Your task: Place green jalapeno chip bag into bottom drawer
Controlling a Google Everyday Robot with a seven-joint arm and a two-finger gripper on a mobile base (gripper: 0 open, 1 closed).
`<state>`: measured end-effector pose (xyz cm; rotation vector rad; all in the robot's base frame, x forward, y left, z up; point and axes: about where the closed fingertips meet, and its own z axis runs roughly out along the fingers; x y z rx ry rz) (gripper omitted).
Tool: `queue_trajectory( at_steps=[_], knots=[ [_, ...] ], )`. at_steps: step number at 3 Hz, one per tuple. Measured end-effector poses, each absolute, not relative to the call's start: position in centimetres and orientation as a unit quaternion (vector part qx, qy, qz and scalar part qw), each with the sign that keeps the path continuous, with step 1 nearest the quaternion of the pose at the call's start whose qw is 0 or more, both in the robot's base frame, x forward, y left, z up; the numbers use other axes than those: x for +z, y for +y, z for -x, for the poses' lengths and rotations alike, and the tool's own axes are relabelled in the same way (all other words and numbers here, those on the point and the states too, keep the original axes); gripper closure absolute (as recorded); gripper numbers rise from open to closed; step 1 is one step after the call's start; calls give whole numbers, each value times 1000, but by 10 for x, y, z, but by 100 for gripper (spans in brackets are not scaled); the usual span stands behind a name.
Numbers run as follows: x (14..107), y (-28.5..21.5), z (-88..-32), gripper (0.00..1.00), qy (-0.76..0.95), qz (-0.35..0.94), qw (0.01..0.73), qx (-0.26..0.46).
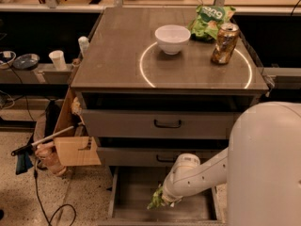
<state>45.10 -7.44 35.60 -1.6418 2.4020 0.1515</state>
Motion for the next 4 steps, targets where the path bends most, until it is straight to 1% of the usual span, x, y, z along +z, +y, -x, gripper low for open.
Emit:
queue_trajectory(
  at_steps=[1,4],
  knots=[
    [329,-68,-448,100,826,553,101,45],
    [294,-56,-436,100,830,551,82,39]
  ],
)
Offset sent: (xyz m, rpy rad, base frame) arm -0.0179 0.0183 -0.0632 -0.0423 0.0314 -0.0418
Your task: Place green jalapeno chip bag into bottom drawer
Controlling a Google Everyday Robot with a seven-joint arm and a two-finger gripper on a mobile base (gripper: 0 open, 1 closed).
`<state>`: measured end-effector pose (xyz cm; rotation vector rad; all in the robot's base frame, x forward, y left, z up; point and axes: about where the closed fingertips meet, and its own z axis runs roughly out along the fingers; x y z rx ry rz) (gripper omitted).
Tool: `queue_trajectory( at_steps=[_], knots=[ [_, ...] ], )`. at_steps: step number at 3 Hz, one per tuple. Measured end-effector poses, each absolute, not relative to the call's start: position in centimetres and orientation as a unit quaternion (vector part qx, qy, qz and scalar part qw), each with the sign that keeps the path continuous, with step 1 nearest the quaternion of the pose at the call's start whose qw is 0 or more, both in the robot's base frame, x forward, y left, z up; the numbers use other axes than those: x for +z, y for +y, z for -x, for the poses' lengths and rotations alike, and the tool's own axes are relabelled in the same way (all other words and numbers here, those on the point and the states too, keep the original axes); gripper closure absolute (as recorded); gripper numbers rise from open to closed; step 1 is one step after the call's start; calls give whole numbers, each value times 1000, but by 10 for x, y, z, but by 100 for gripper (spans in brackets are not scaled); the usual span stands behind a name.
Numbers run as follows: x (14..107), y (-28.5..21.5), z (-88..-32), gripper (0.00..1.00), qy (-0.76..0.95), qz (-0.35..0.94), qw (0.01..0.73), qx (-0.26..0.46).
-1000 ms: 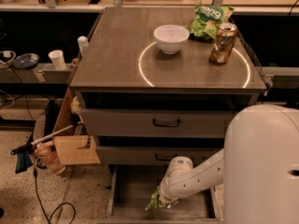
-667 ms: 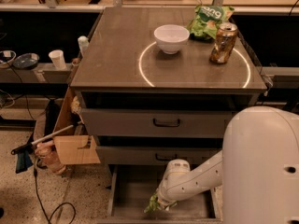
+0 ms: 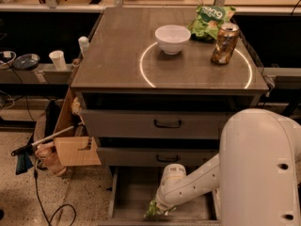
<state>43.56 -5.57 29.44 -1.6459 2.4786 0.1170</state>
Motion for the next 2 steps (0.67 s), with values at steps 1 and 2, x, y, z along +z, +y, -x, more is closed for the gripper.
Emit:
queue_trajectory(
  at_steps=[1,2],
  knots=[
    [286,-56,-433,100,832,549,74,32],
    [282,-56,-431,100,833,548,67,28]
  ],
)
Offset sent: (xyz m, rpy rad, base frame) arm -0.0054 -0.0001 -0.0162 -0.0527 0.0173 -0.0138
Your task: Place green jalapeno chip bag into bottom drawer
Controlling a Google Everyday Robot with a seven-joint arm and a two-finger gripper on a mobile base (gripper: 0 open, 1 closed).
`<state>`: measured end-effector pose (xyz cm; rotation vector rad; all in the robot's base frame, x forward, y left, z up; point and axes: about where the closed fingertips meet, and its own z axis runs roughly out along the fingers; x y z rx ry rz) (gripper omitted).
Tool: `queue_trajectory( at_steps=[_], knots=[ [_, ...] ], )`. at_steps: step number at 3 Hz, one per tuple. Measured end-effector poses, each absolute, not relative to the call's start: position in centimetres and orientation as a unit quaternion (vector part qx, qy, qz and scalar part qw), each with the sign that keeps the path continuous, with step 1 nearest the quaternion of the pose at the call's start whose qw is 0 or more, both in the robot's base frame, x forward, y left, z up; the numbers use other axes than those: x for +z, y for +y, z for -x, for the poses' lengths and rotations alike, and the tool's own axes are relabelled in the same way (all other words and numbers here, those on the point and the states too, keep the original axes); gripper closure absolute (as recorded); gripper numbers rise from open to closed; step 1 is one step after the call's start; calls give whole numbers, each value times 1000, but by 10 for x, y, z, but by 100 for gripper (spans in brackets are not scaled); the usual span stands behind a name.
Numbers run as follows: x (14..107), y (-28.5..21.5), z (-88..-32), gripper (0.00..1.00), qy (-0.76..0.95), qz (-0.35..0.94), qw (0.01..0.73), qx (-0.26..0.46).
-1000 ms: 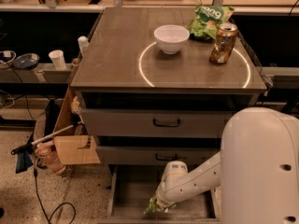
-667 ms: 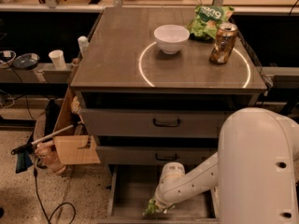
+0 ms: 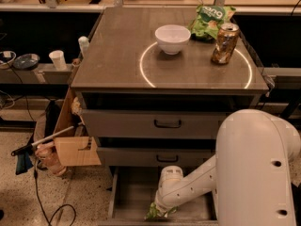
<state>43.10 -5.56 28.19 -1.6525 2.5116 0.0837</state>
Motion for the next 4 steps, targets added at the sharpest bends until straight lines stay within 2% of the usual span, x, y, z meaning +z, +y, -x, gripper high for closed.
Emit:
queue_trajectory(
  at_steps=[4],
  knots=[
    [268,-58,-469,100,830,554,58,-29]
  ],
)
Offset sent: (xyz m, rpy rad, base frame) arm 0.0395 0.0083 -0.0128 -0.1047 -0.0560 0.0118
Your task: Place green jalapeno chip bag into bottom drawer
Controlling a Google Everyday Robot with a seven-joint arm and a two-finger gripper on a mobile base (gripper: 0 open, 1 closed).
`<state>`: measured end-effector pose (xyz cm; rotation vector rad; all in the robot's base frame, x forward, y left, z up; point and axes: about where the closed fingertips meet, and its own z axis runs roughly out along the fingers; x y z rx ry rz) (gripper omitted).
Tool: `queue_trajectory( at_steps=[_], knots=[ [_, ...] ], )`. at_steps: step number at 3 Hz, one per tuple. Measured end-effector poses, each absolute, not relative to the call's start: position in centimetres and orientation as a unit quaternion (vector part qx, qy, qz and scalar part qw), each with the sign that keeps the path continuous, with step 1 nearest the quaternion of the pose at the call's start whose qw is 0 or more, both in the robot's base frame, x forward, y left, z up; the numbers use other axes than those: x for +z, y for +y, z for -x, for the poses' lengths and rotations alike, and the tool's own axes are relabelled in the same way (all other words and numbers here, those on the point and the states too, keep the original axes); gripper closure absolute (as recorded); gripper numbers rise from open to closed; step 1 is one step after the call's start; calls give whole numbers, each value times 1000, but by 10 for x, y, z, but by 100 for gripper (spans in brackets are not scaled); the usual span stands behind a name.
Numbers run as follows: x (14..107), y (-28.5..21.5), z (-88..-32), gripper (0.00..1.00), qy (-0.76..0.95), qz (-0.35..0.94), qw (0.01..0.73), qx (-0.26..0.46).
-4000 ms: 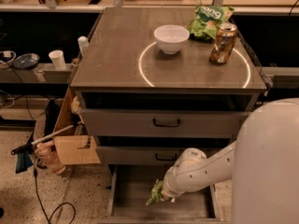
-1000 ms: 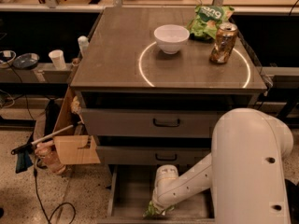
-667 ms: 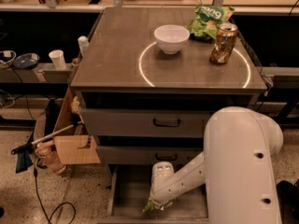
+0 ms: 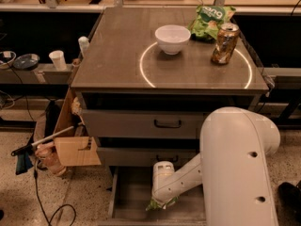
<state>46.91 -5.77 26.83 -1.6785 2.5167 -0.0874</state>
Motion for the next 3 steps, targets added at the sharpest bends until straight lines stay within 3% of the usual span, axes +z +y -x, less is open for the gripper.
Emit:
queue_trajectory(
  at_steps=[3],
  knots=[
    [257,-66,-465,100,834,544,79,45]
  ],
)
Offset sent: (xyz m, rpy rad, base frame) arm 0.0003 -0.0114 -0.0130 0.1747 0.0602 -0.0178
